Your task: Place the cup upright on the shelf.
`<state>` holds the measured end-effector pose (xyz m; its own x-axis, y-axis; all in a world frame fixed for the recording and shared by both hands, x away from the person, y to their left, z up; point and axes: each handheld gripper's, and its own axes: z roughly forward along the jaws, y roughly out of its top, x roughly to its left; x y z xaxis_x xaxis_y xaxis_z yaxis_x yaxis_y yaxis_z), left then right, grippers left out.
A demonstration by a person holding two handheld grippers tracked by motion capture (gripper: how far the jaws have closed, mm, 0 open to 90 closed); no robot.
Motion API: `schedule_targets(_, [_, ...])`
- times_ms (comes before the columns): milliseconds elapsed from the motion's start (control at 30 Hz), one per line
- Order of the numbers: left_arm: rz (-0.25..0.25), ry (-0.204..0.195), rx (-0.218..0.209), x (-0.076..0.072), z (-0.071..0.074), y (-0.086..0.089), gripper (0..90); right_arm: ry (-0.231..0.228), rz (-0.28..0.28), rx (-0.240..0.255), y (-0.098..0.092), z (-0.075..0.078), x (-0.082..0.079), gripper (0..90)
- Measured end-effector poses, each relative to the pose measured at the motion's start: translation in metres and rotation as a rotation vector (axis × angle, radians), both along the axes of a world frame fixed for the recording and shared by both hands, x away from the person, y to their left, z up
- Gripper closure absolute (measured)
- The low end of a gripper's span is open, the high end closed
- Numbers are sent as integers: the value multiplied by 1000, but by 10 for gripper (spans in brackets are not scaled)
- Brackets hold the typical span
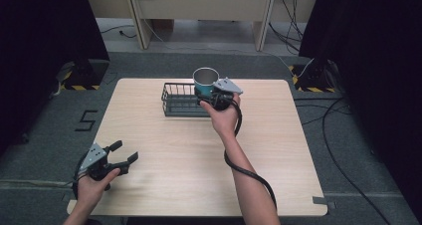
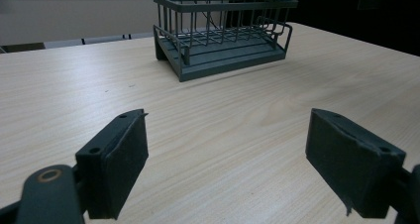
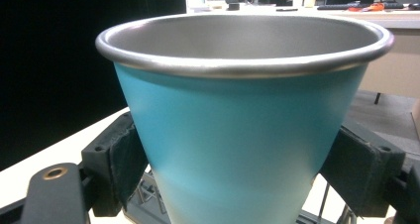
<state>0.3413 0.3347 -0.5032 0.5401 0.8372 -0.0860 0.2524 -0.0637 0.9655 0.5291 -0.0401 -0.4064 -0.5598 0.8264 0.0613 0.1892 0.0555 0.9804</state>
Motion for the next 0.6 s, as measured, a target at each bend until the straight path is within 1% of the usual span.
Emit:
schedule_targets(300, [-2, -3, 1, 0, 0, 0, 160, -2, 4, 6, 7, 2, 6, 186])
schedule_targets(433, [-3, -4, 0, 0, 1, 0, 160, 8, 4, 13, 12, 3, 11, 186])
schedule_targets(600, [-3, -3, -3, 0, 0, 0, 160, 7, 6, 15, 17, 4, 15, 186])
